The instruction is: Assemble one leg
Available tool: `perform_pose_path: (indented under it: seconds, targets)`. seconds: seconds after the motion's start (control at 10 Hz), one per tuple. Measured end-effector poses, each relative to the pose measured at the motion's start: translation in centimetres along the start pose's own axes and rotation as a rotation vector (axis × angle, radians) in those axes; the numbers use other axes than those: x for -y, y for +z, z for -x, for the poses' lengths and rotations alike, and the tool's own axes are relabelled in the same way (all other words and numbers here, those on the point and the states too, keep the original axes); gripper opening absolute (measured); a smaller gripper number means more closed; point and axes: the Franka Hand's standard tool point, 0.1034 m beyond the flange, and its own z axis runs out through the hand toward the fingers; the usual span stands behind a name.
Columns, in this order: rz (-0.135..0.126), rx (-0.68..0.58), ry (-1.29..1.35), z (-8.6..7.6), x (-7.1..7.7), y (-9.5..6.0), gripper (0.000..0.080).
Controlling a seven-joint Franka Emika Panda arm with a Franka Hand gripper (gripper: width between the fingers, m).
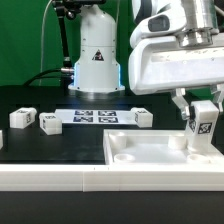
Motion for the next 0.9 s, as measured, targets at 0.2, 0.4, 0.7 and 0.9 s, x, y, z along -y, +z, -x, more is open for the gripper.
perform_pose_path:
  seconds: [0.2, 0.4, 0.7, 0.9]
  targets:
    - [0.002, -0.007, -0.008, -0.5, -0.3, -0.4, 0.0292]
    - [0.004, -0.010, -0.011, -0.9, -0.6, -0.3, 0.0292]
    - [0.010, -0.045, -0.009, -1.3, -1.1, 0.1, 0.0292]
    - [0.012, -0.063, -0.010, -1.3, -1.1, 0.0, 0.0292]
